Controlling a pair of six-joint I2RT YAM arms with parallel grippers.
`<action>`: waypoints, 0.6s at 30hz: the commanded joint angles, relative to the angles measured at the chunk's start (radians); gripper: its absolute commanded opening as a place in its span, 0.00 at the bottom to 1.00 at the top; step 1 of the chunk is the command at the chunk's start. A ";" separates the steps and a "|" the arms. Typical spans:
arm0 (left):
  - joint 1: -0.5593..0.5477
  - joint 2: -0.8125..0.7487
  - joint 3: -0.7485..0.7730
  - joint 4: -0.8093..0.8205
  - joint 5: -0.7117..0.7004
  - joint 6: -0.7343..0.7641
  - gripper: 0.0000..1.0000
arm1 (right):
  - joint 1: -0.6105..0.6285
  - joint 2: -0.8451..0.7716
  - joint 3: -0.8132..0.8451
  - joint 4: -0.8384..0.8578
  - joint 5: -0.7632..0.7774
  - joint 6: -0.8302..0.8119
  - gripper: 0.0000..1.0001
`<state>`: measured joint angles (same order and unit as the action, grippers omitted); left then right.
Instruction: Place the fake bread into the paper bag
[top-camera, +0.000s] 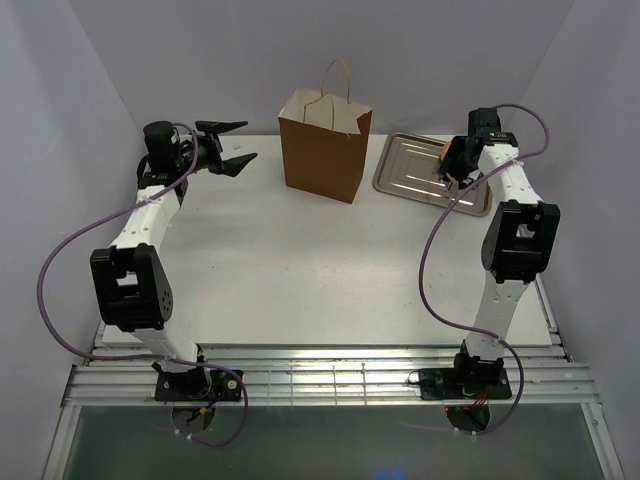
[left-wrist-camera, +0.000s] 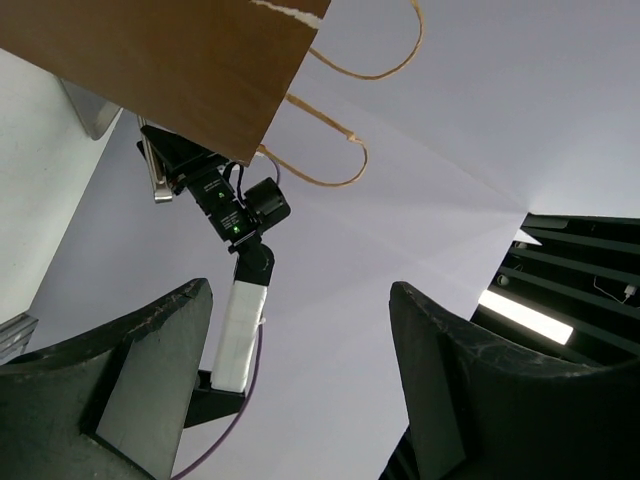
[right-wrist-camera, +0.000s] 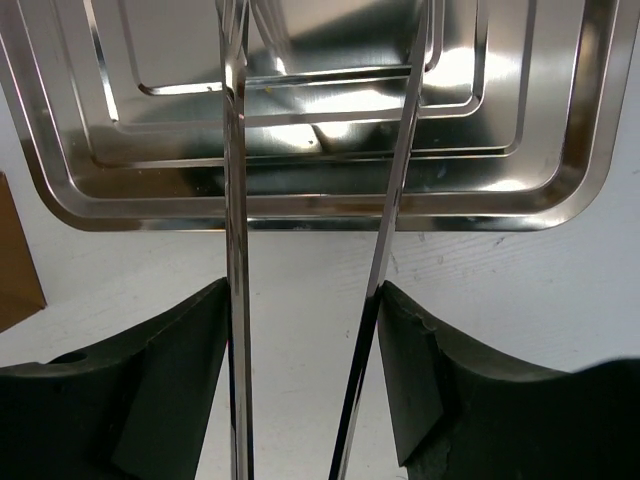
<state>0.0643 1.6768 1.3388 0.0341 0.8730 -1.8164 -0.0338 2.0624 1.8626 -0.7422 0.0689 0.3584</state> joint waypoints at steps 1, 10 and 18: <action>0.008 0.035 0.101 -0.060 0.006 0.054 0.82 | -0.009 0.022 0.079 0.009 0.017 -0.018 0.64; 0.008 0.142 0.255 -0.149 -0.002 0.108 0.83 | -0.020 0.122 0.233 -0.011 0.017 -0.024 0.64; 0.009 0.208 0.316 -0.160 -0.006 0.108 0.84 | -0.046 0.191 0.314 -0.011 -0.003 -0.030 0.64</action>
<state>0.0647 1.8748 1.6051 -0.1104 0.8722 -1.7260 -0.0658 2.2406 2.1082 -0.7605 0.0742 0.3473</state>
